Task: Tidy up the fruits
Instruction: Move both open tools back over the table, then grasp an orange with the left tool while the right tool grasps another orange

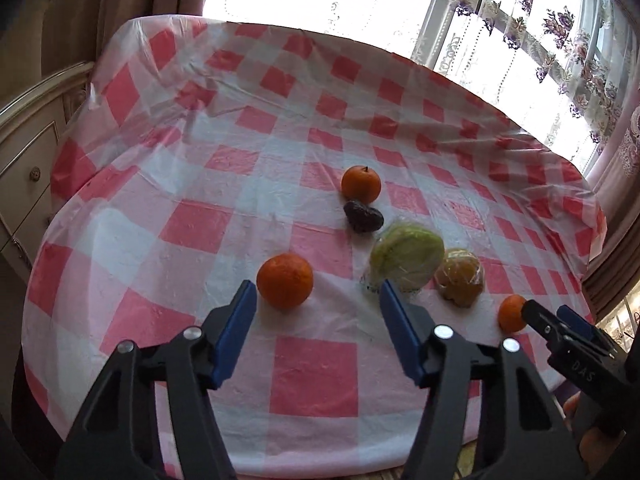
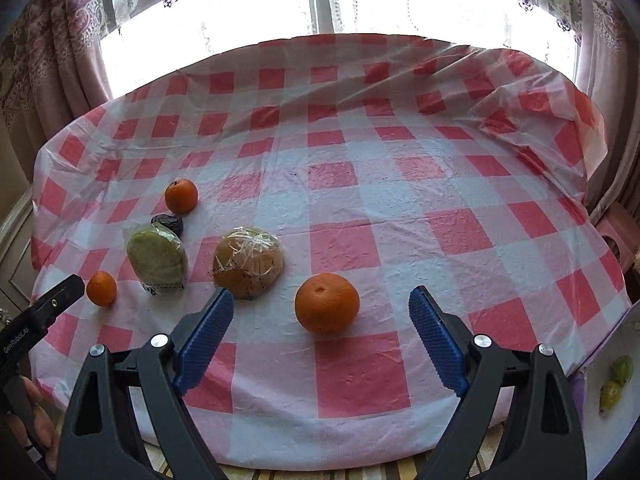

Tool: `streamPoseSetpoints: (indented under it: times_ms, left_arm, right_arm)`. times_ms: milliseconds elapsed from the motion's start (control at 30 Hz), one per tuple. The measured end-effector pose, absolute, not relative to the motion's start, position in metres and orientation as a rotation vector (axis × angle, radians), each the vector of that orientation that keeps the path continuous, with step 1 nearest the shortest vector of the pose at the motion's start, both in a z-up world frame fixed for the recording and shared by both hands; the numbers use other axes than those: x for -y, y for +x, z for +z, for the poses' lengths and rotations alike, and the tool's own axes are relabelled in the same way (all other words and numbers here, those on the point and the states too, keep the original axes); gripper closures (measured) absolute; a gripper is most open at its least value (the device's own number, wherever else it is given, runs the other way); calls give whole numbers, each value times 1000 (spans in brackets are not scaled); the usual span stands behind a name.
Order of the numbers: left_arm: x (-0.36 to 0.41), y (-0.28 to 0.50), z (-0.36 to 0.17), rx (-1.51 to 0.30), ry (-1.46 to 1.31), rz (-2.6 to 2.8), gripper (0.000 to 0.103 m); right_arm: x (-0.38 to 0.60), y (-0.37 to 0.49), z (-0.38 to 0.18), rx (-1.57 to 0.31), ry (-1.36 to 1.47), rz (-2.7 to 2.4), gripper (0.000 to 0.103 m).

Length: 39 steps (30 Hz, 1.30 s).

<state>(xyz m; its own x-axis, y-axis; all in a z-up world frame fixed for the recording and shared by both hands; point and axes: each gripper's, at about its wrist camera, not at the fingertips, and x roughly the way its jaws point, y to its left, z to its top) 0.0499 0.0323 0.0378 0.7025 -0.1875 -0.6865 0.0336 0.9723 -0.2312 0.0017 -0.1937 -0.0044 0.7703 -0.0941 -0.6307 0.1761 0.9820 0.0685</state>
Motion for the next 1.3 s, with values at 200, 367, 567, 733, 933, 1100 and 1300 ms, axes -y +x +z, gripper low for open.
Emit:
streamPoseSetpoints:
  times_ms: [200, 367, 567, 733, 933, 1100, 1300]
  left_arm:
    - [-28, 72, 23, -872, -163, -93, 40]
    - [-22, 88, 8, -915, -126, -74, 46]
    - [-22, 96, 4, -912, -102, -53, 55]
    - [-24, 93, 4, -900, -101, -46, 65]
    - [-22, 83, 5, -884, -109, -49, 65]
    - [-17, 76, 8, -859, -90, -54, 65]
    - [-17, 75, 7, -858, -88, -57, 65]
  right_arm:
    - [187, 22, -13, -725, 57, -160, 16]
    - [187, 37, -20, -751, 37, -157, 25]
    - [183, 47, -26, -779, 11, -146, 37]
    - [191, 50, -31, -795, 36, -166, 43]
    - [205, 41, -34, -781, 85, -156, 59]
    - [214, 33, -35, -770, 130, -117, 62]
    - [208, 33, -37, -791, 111, -134, 61]
